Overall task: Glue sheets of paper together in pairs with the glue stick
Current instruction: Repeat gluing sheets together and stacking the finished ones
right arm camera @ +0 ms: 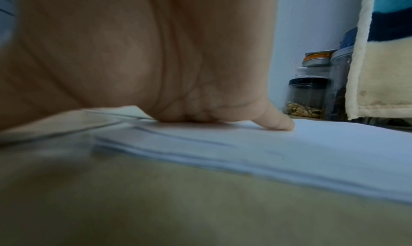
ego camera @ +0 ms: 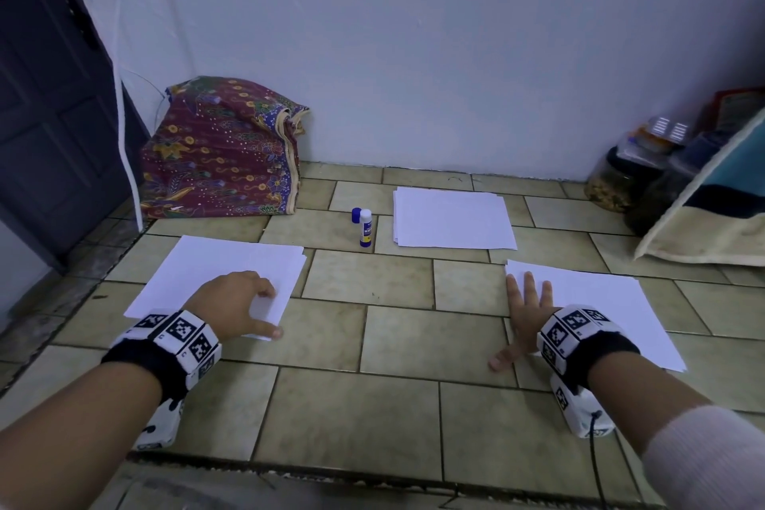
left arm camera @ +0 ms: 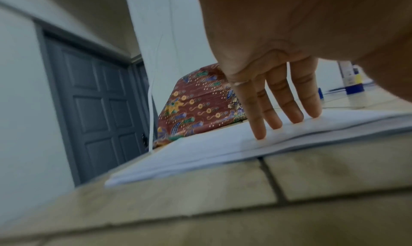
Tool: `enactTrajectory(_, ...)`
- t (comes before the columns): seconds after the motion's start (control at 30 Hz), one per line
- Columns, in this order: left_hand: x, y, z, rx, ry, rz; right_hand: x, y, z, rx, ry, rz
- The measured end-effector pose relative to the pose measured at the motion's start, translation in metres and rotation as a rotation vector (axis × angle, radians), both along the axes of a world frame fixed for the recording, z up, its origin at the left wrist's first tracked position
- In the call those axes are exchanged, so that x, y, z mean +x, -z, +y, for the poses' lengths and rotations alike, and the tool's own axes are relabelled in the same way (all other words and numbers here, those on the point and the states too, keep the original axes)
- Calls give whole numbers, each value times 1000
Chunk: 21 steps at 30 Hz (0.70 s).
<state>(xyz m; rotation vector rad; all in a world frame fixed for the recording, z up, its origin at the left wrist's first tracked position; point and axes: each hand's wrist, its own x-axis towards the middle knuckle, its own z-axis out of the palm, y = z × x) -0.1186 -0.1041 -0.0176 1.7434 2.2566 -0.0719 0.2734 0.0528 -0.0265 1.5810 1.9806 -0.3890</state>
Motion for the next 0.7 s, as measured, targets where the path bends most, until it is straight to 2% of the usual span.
enactTrajectory(0.3, 1, -2, 1, 21, 47, 69, -1, -1, -3, 28, 3, -1)
enactTrajectory(0.7, -6, 2, -1, 172, -206, -151, 0, 0, -2, 16, 5, 7)
